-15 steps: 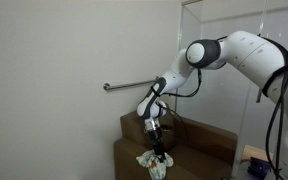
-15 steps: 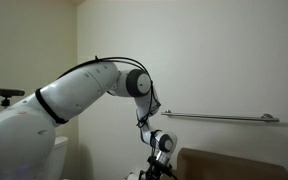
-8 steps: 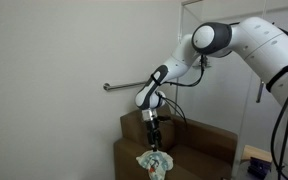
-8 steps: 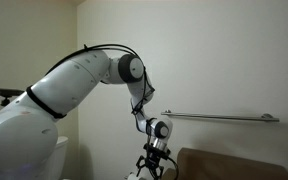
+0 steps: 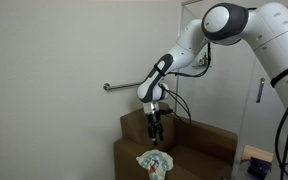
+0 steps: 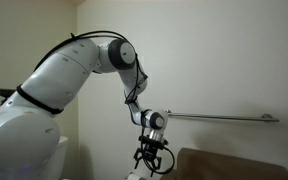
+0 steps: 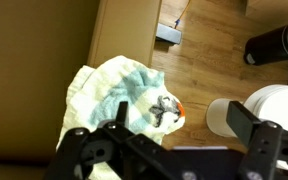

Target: Wipe the couch with the cloth

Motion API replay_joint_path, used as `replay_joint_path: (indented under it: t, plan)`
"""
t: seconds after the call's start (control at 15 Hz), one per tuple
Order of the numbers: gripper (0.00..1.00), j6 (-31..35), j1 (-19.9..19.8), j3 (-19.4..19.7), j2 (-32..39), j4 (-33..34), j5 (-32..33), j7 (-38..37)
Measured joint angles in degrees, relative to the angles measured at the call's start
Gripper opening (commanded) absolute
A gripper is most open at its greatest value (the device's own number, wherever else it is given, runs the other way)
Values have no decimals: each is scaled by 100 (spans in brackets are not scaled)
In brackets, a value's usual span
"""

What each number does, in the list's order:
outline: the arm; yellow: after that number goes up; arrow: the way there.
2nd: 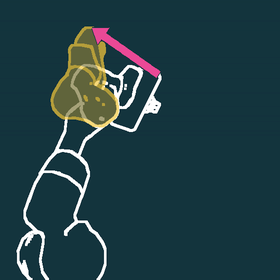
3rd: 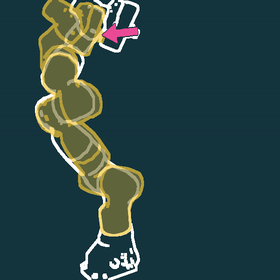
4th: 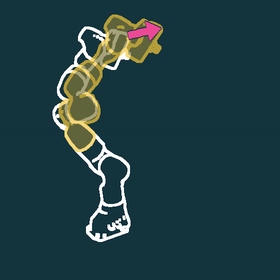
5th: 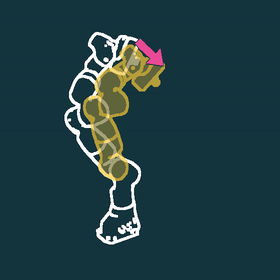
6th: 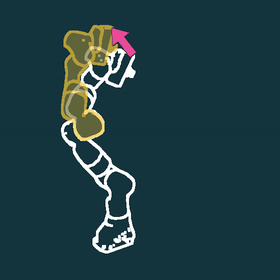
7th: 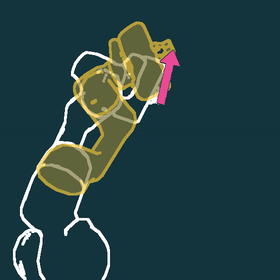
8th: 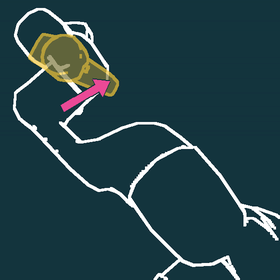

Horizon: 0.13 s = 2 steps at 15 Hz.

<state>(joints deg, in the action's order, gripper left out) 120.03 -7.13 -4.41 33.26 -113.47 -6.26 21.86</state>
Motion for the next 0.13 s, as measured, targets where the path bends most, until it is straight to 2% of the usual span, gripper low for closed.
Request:
replay_joint_path:
  t: [0.13]
  plan:
    - [100,0,-2,7,-14,-18,0,0]
